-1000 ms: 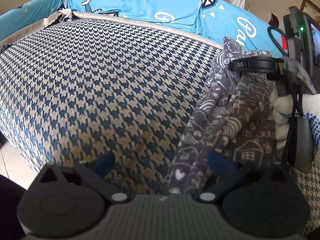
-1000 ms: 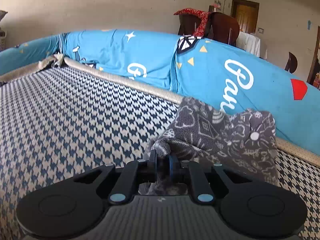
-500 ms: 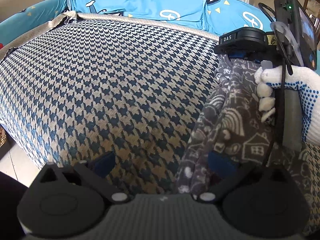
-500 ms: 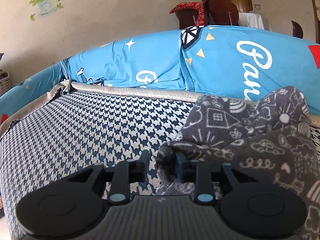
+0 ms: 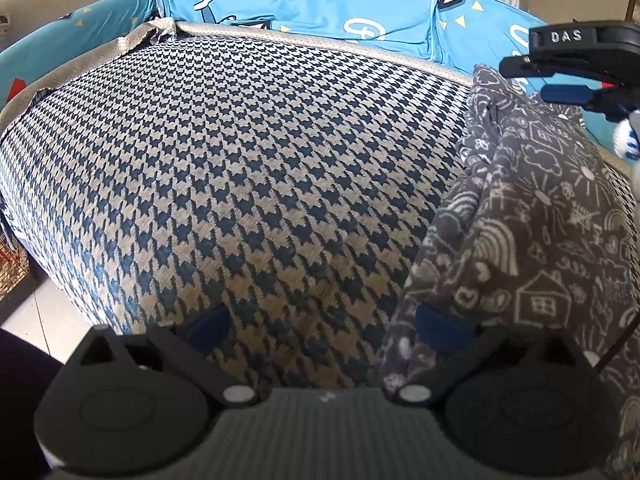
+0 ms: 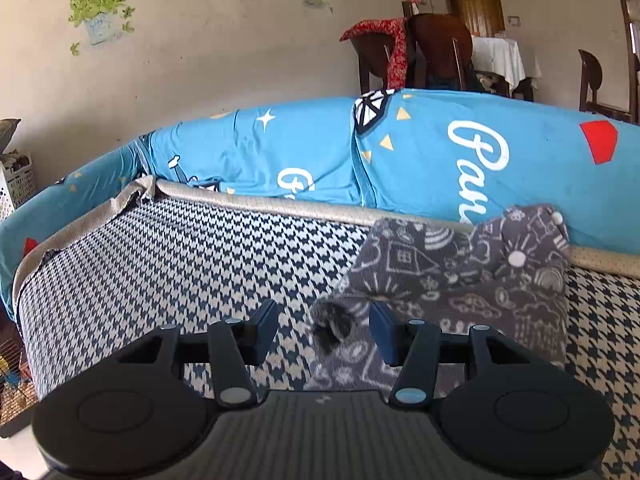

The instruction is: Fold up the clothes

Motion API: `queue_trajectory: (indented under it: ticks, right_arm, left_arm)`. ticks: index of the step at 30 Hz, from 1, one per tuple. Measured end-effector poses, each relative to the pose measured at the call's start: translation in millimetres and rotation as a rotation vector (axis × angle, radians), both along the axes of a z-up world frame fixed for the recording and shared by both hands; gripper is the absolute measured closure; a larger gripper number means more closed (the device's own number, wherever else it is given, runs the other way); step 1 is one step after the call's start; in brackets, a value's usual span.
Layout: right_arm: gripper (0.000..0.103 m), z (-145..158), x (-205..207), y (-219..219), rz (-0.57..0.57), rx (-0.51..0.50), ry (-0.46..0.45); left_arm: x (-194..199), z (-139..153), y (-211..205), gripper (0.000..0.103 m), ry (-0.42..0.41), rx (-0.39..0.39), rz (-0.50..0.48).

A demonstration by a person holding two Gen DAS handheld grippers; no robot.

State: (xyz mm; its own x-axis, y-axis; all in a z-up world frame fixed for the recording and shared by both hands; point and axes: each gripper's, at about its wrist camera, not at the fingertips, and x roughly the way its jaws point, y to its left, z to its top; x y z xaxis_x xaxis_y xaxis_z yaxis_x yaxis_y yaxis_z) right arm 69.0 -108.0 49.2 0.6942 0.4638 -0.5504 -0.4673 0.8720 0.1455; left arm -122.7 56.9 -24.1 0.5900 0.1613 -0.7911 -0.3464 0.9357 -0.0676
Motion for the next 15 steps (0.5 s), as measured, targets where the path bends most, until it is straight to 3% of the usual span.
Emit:
queue_trajectory:
  ticks: [10,15]
  right_arm:
    - [0.052,-20,-41,-4,0.053,-0.124,0.054]
    - [0.052,-41,-45,9,0.107,-0.201,0.083]
  left_arm:
    - [-5,13,0,0.0,-0.09,0.038,0.047]
    - [-5,16,-8,0.0,-0.106,0.05,0.014]
